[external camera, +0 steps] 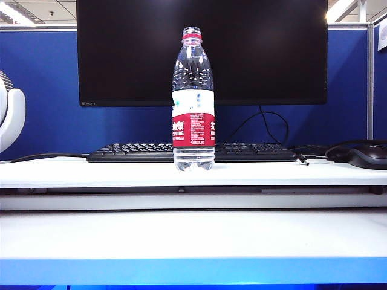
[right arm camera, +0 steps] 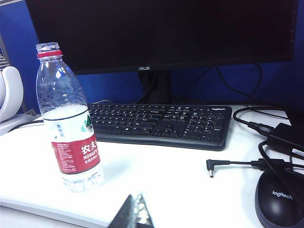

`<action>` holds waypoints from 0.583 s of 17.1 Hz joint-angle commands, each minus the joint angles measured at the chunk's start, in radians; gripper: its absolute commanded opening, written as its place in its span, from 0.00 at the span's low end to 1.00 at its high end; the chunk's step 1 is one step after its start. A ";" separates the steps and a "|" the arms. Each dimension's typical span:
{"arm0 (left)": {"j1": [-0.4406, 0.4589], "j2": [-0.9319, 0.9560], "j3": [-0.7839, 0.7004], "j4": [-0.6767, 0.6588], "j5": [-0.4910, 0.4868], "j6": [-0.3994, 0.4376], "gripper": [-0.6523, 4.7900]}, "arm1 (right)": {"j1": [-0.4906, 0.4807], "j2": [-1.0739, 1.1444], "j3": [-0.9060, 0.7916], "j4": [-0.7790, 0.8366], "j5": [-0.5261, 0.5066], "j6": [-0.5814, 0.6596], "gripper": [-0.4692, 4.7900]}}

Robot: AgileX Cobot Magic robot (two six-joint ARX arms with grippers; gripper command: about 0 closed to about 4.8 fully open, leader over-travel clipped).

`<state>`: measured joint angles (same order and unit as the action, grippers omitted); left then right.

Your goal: Unscrew the cap from the plastic bottle on the table.

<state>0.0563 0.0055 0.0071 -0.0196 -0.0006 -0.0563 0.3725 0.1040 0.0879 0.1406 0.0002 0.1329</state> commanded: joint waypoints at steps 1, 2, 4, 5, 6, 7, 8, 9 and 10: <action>-0.001 -0.002 0.000 0.014 0.005 0.024 0.11 | 0.000 0.000 0.002 0.013 -0.001 -0.002 0.08; -0.001 -0.002 0.000 0.014 0.004 0.024 0.11 | 0.000 0.000 0.002 0.013 -0.001 -0.002 0.08; -0.001 -0.002 0.000 0.013 0.005 0.024 0.11 | 0.000 0.000 0.002 0.013 -0.001 -0.002 0.08; -0.001 -0.002 0.000 0.013 0.004 0.023 0.11 | 0.000 0.000 0.002 0.013 -0.001 -0.002 0.08; -0.001 -0.002 0.000 0.013 0.003 0.023 0.11 | 0.000 0.000 0.002 0.013 -0.001 -0.003 0.08; -0.001 -0.002 0.000 0.012 0.003 0.023 0.11 | 0.000 0.000 0.002 0.013 -0.001 -0.002 0.08; -0.001 -0.002 0.000 0.011 0.005 0.023 0.11 | 0.000 0.000 0.002 0.013 -0.001 -0.003 0.08; -0.001 -0.002 0.000 0.009 0.005 0.023 0.11 | 0.000 0.000 0.002 0.013 -0.001 -0.002 0.08; -0.001 -0.002 0.000 0.005 0.004 0.023 0.11 | 0.000 0.000 0.002 0.013 -0.001 -0.002 0.08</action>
<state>0.0559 0.0055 0.0071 -0.0196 -0.0006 -0.0376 0.3725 0.1040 0.0879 0.1402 0.0002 0.1333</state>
